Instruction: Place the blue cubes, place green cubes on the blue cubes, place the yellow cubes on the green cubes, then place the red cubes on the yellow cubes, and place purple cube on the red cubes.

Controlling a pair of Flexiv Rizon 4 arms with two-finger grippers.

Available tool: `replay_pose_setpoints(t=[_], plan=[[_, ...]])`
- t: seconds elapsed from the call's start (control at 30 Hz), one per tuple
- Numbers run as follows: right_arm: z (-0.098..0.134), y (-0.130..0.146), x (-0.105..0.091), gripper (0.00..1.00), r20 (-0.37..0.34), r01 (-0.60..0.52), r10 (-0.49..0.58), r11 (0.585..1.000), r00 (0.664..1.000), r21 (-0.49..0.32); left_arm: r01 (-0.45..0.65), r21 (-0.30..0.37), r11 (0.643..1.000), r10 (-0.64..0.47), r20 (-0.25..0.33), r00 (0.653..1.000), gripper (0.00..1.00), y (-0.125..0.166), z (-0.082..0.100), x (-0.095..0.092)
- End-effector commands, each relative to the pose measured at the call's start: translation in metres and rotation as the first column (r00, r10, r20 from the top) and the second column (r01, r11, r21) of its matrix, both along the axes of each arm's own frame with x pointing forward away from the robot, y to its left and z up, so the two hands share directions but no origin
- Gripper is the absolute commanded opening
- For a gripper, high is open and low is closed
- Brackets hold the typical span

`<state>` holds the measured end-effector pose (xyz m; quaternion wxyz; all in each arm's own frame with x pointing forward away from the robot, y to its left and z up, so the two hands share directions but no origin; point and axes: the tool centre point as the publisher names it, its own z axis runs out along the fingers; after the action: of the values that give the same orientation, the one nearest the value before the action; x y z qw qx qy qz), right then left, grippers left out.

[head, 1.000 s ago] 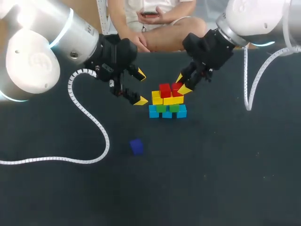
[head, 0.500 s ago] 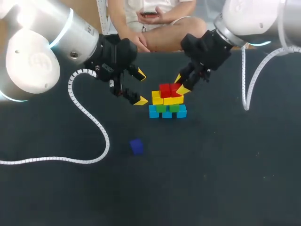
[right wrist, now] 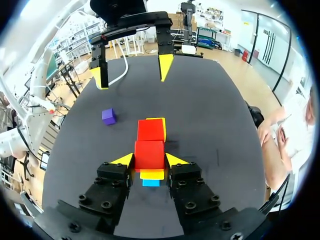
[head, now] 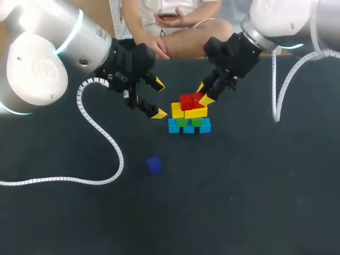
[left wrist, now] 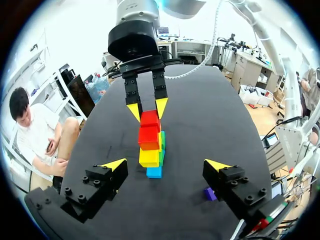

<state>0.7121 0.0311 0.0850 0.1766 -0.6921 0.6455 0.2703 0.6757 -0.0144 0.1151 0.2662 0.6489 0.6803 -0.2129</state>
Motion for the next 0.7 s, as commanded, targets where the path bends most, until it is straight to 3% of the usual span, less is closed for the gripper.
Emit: replay_pose_setpoints(t=[0.03, 0.7], plan=[[-0.0011, 0.0002, 0.0023, 0.20, -0.005, -0.004, 0.004, 1.000, 1.000, 0.002, 0.003, -0.003, 1.000, -0.003, 0.000, 1.000, 1.00, 0.0012, -0.0004, 0.0005], [-0.0030, 0.0016, -0.0023, 0.21, -0.013, -0.001, 0.001, 1.000, 1.000, 0.002, 0.003, -0.003, 1.000, -0.003, 0.000, 1.000, 1.00, 0.0012, -0.0004, 0.0005]])
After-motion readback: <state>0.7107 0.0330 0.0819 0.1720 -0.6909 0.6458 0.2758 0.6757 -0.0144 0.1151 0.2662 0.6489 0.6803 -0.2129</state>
